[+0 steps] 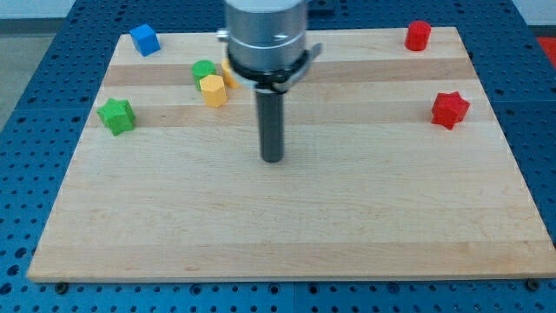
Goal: Move the hexagon diagonally to the cube
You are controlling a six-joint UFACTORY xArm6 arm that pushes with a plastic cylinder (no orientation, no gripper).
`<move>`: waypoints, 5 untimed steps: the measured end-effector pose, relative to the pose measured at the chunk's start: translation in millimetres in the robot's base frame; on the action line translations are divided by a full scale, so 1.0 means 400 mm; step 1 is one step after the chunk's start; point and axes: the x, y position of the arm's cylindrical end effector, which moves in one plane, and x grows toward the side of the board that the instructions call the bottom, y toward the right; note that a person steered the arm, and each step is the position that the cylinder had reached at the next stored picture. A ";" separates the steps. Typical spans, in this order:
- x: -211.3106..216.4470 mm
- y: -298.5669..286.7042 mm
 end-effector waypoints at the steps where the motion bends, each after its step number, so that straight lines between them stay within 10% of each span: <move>1: -0.069 -0.112; 5: -0.350 -0.286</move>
